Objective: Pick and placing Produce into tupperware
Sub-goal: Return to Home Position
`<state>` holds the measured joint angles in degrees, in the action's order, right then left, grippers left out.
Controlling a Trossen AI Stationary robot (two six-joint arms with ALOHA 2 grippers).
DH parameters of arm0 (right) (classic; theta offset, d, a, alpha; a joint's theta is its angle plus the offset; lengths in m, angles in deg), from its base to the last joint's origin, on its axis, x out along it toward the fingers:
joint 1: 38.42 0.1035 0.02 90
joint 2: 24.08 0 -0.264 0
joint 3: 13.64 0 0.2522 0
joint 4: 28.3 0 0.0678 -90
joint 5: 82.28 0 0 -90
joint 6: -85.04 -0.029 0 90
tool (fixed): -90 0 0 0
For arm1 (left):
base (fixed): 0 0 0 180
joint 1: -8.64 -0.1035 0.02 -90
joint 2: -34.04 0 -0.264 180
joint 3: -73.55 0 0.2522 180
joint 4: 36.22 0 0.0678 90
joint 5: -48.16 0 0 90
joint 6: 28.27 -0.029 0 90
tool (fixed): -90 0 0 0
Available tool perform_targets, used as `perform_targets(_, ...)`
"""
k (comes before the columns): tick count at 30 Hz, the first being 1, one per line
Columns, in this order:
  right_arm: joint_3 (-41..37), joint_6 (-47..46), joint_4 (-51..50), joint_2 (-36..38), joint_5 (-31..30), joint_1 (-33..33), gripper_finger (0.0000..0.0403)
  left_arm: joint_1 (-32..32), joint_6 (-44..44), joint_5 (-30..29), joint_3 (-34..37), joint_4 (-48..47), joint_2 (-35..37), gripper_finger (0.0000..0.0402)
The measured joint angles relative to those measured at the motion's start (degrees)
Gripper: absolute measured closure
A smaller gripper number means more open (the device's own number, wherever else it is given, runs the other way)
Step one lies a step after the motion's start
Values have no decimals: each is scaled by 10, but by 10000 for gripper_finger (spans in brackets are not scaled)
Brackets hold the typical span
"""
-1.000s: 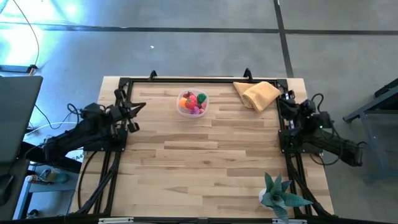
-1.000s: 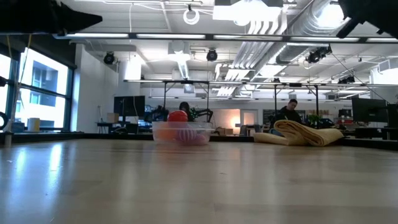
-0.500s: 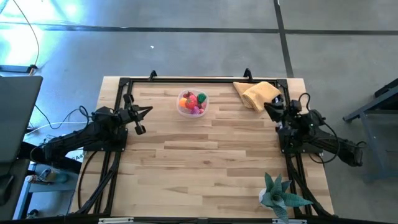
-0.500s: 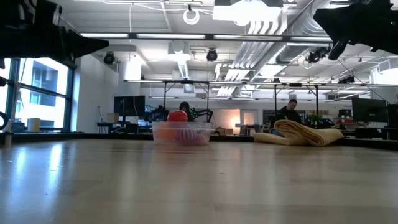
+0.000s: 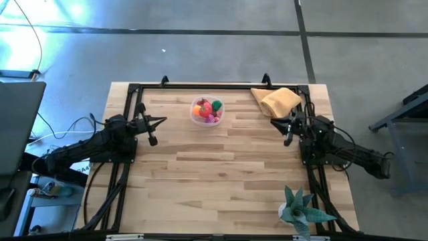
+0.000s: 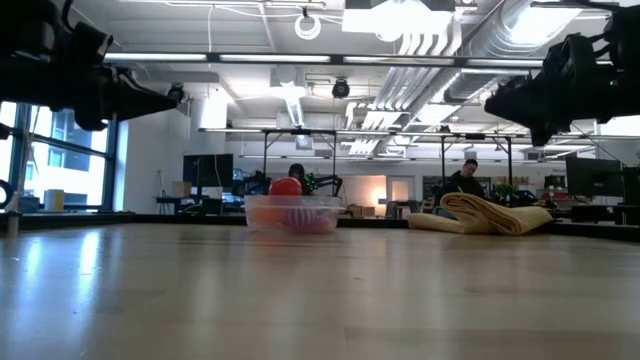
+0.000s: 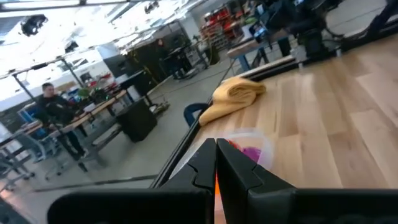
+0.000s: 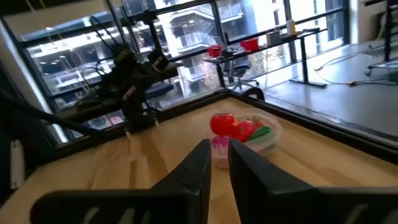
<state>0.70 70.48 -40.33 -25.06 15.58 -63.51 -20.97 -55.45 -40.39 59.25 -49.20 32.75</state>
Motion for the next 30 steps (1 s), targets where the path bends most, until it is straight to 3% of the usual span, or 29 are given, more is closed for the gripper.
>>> perform_targets(30, 1, 11, -7, -1, -18, 0, 359, 0, 0, -10, 0, -1, -4, 399)
